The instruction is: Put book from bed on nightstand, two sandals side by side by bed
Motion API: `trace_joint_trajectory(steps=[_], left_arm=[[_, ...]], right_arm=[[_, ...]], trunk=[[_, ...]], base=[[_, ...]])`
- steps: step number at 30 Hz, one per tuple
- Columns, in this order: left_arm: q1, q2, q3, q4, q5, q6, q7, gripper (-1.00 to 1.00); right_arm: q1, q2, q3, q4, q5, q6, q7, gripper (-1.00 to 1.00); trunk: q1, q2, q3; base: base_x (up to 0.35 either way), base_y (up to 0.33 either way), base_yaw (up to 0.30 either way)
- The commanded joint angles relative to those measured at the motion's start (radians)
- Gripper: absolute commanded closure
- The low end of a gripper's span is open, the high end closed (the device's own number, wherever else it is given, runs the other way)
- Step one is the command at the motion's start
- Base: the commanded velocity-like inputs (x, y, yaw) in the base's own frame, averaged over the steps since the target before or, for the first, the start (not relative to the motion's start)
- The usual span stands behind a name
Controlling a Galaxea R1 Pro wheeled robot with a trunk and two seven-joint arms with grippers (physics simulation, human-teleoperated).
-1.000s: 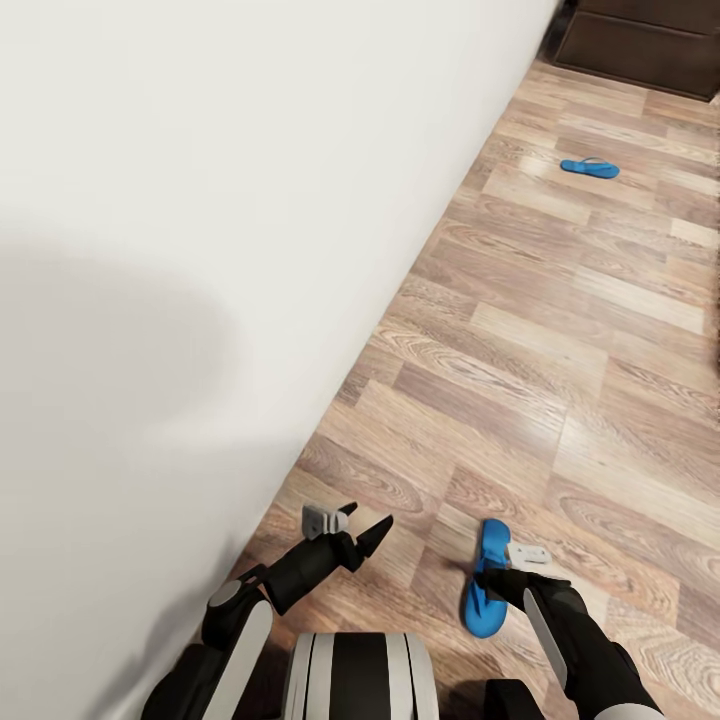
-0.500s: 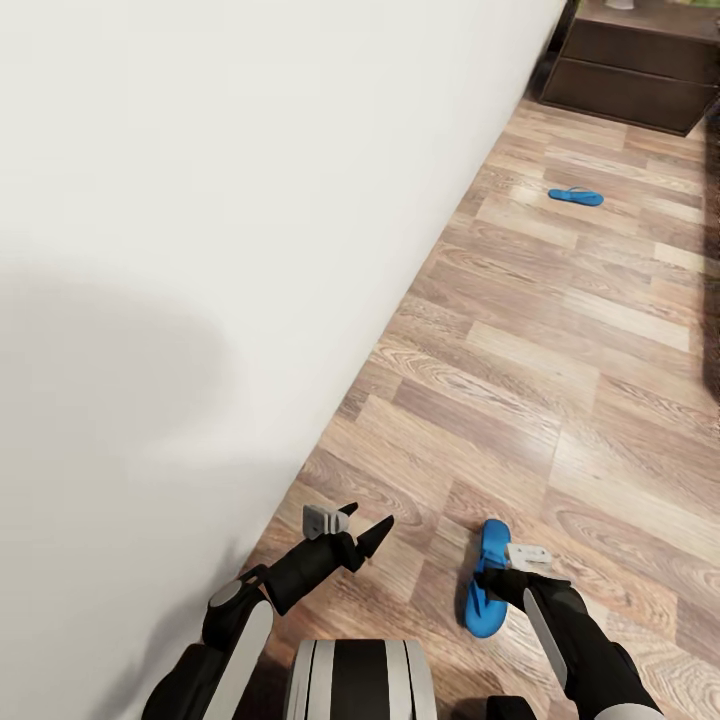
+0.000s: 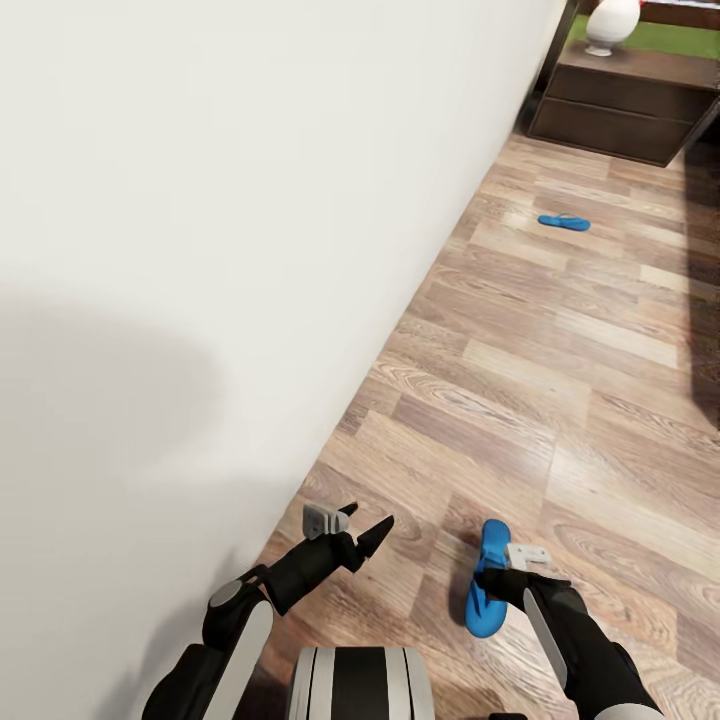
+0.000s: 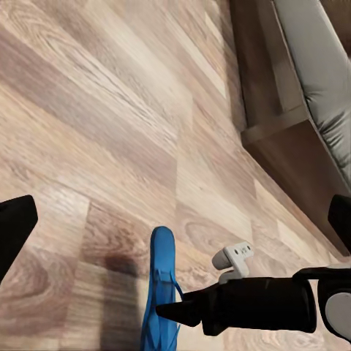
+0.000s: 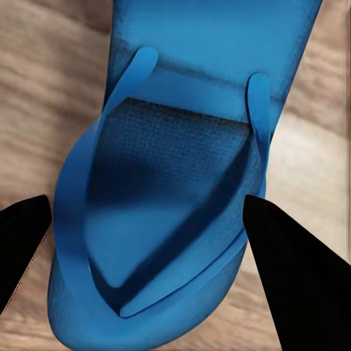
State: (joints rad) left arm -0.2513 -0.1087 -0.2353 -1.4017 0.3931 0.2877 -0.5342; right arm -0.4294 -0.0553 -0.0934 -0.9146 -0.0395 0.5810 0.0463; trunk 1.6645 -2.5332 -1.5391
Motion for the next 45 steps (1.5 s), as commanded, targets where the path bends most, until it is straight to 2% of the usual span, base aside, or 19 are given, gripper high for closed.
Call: trace_joint_trajectory(steps=[1,21,30,32,37,41,43,44,45], left_arm=[[0.0,0.0,0.001,0.0,0.01,0.01,-0.001,-1.0],[0.0,0.0,0.001,0.001,0.006,0.009,0.003,-1.0],[0.0,0.005,0.008,0.004,0.006,0.01,0.003,-1.0],[0.0,0.006,0.01,0.013,0.006,0.01,0.003,-1.0],[0.0,0.007,0.015,0.044,0.003,0.009,0.005,-1.0],[0.0,0.007,0.016,0.053,-0.002,0.008,0.015,-1.0],[0.0,0.007,0.016,0.075,-0.015,0.007,0.035,-1.0],[0.0,0.007,0.016,0.081,-0.018,0.007,0.039,-1.0],[-0.001,0.007,0.016,0.099,-0.027,0.006,0.048,-1.0]], right_arm=[[0.0,0.0,-0.002,-0.001,-0.004,0.005,0.003,1.0],[0.0,-0.001,-0.003,-0.001,-0.007,0.005,0.004,1.0],[0.0,-0.015,-0.013,-0.011,-0.015,0.007,0.007,1.0],[0.0,-0.028,-0.016,-0.012,-0.016,0.008,0.008,1.0],[0.0,-0.113,-0.02,-0.012,-0.017,0.008,0.052,1.0],[0.0,-0.143,-0.021,-0.012,-0.017,0.009,0.112,1.0],[0.0,-0.178,-0.022,-0.012,-0.018,0.01,0.143,1.0],[0.0,-0.187,-0.022,-0.012,-0.018,0.011,0.149,1.0],[0.0,-0.212,-0.022,-0.012,-0.019,0.012,0.17,1.0]], trunk=[[-0.001,0.0,0.003],[-0.01,0.005,0.081],[-0.014,0.007,0.116],[-0.015,0.007,0.123],[-0.017,0.008,0.143],[-0.019,0.009,0.158],[-0.019,0.01,0.166],[-0.02,0.01,0.17],[-0.02,0.01,0.174]], base=[[0.0,0.0,0.0],[0.0,0.0,0.0],[0.0,0.0,0.0],[0.0,0.0,0.0],[0.0,0.0,0.0],[0.0,0.0,0.0],[0.0,0.0,0.0],[0.0,0.0,0.0],[0.0,0.0,0.0]])
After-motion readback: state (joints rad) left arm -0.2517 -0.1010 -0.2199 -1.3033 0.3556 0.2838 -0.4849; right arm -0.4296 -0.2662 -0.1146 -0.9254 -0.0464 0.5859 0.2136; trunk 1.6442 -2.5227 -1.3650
